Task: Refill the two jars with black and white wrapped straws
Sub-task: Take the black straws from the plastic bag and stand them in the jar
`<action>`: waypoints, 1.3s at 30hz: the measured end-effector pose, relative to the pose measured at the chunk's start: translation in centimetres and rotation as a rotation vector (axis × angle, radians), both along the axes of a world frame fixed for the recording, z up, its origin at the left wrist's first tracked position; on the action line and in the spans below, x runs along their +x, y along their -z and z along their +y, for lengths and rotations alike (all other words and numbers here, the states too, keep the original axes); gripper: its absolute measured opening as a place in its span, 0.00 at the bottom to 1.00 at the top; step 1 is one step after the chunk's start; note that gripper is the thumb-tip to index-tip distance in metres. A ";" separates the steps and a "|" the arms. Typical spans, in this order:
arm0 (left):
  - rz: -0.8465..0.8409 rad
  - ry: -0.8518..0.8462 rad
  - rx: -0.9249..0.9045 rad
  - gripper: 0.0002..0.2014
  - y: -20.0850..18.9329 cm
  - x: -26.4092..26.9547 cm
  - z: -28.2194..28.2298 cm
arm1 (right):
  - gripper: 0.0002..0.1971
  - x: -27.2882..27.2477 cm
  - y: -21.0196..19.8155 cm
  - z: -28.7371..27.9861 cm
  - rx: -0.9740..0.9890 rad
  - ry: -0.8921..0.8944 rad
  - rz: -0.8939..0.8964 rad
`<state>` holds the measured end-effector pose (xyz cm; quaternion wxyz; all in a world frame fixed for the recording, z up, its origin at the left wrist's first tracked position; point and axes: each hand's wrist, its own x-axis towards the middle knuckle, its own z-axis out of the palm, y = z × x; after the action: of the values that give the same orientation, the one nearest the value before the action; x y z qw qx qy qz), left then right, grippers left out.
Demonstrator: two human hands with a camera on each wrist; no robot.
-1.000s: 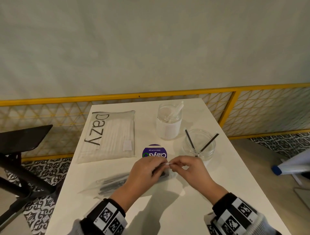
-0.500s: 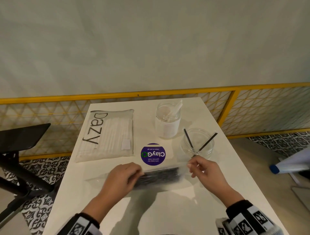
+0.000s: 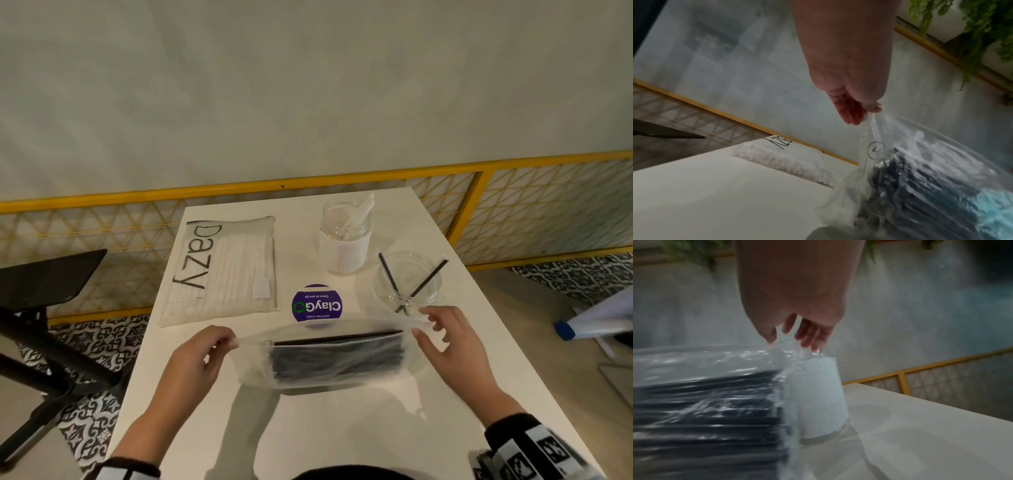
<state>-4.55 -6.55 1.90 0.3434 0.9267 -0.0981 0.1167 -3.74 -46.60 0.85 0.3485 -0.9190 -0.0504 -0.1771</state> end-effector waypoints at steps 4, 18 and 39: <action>-0.045 0.055 -0.063 0.13 -0.5 0.4 -2.0 | 0.09 -0.3 -1.0 5.2 -0.150 -0.378 -0.210; 0.303 0.266 0.248 0.19 0.4 0.7 -4.3 | 0.23 4.3 0.0 13.0 -0.689 -0.631 0.470; 0.450 0.095 0.189 0.20 0.6 1.8 -6.6 | 0.08 3.7 -5.6 9.9 -0.137 -0.442 0.387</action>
<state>-2.77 -13.10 1.27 0.2736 0.9517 -0.0731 -0.1188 -0.06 -36.75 6.48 0.3189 -0.9238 -0.1937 0.0852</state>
